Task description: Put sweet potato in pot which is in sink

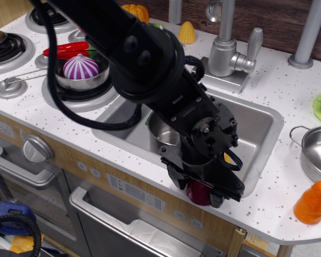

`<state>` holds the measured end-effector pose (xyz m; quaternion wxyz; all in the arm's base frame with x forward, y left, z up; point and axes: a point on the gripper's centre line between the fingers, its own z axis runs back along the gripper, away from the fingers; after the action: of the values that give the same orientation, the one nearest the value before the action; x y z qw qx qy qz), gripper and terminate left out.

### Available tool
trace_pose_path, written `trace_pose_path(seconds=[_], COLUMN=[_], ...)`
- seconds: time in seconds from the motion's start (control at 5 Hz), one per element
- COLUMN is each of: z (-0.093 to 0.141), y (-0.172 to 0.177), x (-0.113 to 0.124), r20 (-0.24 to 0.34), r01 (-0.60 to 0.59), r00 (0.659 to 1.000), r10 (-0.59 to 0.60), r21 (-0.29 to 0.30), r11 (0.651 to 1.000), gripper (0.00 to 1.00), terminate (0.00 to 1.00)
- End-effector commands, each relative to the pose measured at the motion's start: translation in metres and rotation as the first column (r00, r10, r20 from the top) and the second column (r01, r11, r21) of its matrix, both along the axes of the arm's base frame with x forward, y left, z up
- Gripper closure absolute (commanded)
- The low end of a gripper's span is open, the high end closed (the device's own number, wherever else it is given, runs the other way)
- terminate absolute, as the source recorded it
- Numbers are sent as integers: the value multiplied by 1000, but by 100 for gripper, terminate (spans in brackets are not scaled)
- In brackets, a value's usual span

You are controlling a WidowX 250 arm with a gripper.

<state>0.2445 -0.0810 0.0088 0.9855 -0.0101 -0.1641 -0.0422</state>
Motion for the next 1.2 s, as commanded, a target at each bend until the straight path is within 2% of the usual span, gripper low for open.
trace_pose_path(seconds=[0.0, 0.2, 0.4, 0.6, 1.0], z=[23, 35, 43, 41, 34], y=[7, 20, 32, 53, 89], x=[10, 15, 24, 42, 74], r20=[28, 24, 38, 76, 145], r01=[57, 107, 171, 233, 387], r00=[998, 994, 983, 966, 896], r10=[-60, -110, -178, -246, -421], r21=[98, 107, 148, 155, 210], r11=[994, 988, 974, 960, 898], gripper=[100, 100, 100, 100, 100], terminate=[0, 0, 0, 0, 0])
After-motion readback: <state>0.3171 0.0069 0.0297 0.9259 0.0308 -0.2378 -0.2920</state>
